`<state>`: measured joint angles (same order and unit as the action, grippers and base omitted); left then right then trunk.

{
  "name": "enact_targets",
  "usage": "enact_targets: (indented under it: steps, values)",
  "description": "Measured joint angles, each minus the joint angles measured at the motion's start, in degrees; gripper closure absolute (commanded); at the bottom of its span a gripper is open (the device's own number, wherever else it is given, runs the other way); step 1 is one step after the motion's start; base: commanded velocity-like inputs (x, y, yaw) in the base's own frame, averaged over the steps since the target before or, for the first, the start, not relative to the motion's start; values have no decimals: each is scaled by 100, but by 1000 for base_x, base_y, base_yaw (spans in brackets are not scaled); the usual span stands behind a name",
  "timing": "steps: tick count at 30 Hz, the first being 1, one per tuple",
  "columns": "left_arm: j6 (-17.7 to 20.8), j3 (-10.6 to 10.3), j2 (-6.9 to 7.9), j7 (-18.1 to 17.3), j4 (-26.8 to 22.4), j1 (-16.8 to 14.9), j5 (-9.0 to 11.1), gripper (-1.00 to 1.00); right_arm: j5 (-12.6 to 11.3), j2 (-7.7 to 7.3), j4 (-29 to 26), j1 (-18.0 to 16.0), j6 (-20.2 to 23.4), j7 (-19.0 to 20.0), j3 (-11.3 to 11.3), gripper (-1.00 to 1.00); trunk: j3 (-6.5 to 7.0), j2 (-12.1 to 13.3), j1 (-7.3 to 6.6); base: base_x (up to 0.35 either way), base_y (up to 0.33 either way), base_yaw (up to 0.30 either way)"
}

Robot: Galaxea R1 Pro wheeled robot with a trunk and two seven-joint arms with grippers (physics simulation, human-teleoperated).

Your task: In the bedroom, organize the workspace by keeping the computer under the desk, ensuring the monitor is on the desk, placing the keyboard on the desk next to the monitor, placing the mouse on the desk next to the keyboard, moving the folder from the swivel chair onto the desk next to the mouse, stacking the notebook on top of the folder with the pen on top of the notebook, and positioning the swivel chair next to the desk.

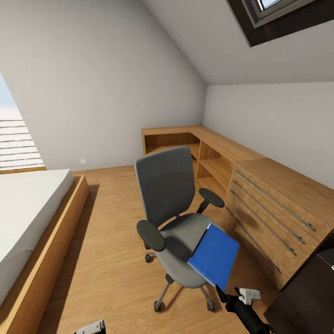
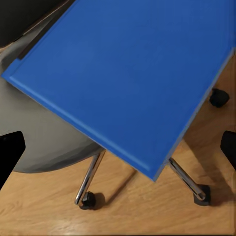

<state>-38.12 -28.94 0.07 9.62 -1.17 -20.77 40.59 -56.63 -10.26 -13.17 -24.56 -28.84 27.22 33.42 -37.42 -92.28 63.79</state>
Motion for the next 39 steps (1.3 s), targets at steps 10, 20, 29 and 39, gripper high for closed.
enact_targets:
  steps: [10,20,29,39]
  values:
    - [134,0,33,-17,5,0,-1,-100,-2,12,97,0,-2,-1,7,-100,13,0,0,0,0,-52]
    - [328,-9,27,-19,1,-1,-8,-100,2,10,110,0,-3,-7,8,-100,39,0,0,0,0,-100]
    - [343,-10,19,-16,1,3,-9,-100,-3,9,117,0,-3,-8,6,-100,41,0,0,0,0,-8]
    - [336,-11,2,-15,0,-1,-10,-100,-541,-156,298,-1,-1,30,-37,-100,41,0,0,0,0,0]
